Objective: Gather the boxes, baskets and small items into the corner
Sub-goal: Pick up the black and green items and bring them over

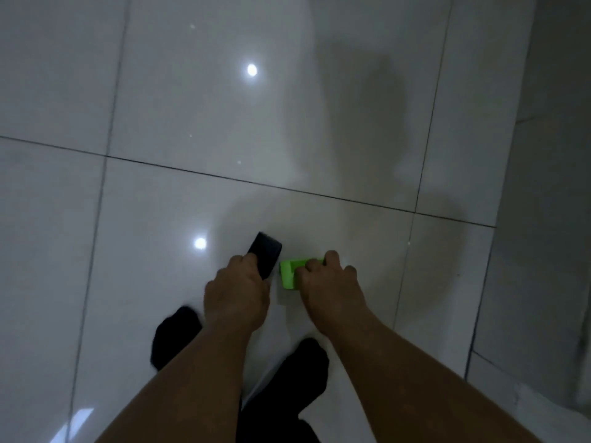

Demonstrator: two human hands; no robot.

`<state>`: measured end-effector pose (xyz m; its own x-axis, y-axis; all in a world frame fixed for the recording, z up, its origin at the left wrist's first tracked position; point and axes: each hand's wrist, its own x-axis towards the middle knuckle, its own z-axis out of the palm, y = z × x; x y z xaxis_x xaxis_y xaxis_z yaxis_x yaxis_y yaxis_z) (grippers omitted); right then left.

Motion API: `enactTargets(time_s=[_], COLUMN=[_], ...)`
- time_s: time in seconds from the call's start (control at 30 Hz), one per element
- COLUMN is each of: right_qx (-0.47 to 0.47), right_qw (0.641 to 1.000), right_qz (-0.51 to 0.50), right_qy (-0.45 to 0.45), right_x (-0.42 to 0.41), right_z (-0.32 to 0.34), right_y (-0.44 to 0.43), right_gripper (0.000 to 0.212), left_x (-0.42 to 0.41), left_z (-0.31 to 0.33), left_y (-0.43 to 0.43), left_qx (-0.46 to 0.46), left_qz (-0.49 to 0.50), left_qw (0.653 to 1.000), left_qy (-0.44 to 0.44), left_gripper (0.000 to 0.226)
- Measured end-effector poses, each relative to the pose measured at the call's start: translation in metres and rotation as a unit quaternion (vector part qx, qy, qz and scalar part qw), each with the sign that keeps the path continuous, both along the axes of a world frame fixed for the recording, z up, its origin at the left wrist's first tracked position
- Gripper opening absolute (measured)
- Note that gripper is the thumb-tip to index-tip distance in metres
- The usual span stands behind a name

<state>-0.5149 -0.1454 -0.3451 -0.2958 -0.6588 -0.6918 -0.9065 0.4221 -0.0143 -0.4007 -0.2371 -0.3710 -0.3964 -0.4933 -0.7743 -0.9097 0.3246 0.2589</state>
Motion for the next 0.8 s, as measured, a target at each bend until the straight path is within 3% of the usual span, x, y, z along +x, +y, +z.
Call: enactTargets(time_s=[0.23, 0.47, 0.53, 0.63, 0.8], right_qx=[-0.068, -0.157, -0.195, -0.238, -0.245], right_qw=[0.998, 0.984, 0.974, 0.950, 0.908], right_qz=[0.002, 0.086, 0.111, 0.199, 0.340], right_qy=[0.007, 0.024, 0.017, 0.021, 0.008], right_x=[-0.009, -0.011, -0.002, 0.018, 0.085], right_z=[0.173, 0.418, 0.484, 0.553, 0.606], right_y=[-0.036, -0.084, -0.096, -0.107, -0.129], right_gripper=[0.043, 0.051, 0.045, 0.039, 0.030], left_x=[0.004, 0.020, 0.034, 0.065, 0.148], left_z=[0.183, 0.437, 0.494, 0.560, 0.622], left_y=[-0.050, -0.071, -0.067, -0.060, -0.039], left_qx=[-0.068, -0.147, -0.173, -0.217, -0.259], left_qz=[-0.002, 0.067, 0.101, 0.146, 0.223], left_qw=[0.997, 0.985, 0.977, 0.961, 0.938], left_qy=[0.022, 0.053, 0.077, 0.092, 0.053], left_gripper=[0.031, 0.034, 0.033, 0.037, 0.040])
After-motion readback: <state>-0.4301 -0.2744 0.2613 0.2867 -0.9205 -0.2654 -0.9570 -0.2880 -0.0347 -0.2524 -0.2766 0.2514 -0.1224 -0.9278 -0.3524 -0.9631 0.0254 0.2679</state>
